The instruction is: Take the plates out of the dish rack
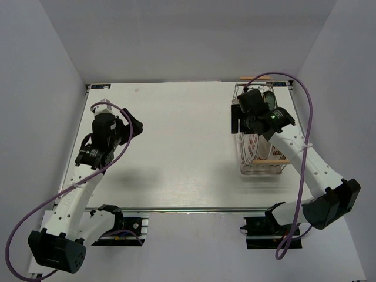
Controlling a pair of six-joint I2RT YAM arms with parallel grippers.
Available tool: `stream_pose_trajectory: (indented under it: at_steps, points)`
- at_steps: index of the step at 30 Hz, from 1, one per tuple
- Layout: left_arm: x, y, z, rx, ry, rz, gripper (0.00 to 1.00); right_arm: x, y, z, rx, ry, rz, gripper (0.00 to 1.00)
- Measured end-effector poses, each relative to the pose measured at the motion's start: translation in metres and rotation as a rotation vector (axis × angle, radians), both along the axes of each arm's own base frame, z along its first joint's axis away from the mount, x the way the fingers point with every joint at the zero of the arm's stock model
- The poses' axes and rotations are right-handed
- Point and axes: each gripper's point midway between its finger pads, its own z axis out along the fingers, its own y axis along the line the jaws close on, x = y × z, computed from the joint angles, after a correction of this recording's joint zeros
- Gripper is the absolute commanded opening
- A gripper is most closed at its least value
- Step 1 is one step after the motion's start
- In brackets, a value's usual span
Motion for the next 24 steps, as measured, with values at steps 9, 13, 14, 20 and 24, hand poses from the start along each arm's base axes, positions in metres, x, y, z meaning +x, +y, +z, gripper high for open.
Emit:
stream_pose_trajectory:
  at_steps: [9,13,14,20,24]
  points:
    - [-0.001,0.000,-0.002,-0.002,0.006,-0.001,0.98,-0.001,0.002,0.016,0.009,-0.052,0.035,0.89]
    - [-0.001,-0.001,-0.002,-0.003,0.006,-0.002,0.98,-0.003,-0.001,0.035,0.036,-0.118,0.039,0.89]
    - [-0.001,-0.001,-0.002,-0.003,0.006,-0.002,0.98,-0.003,-0.002,0.037,0.037,-0.127,0.034,0.89]
    - [-0.001,-0.001,-0.003,-0.002,0.007,-0.003,0.98,-0.002,-0.011,0.026,-0.005,-0.112,-0.002,0.79]
    - [0.000,-0.001,-0.005,-0.001,0.014,-0.003,0.98,-0.001,-0.016,0.006,-0.043,-0.070,-0.038,0.68]
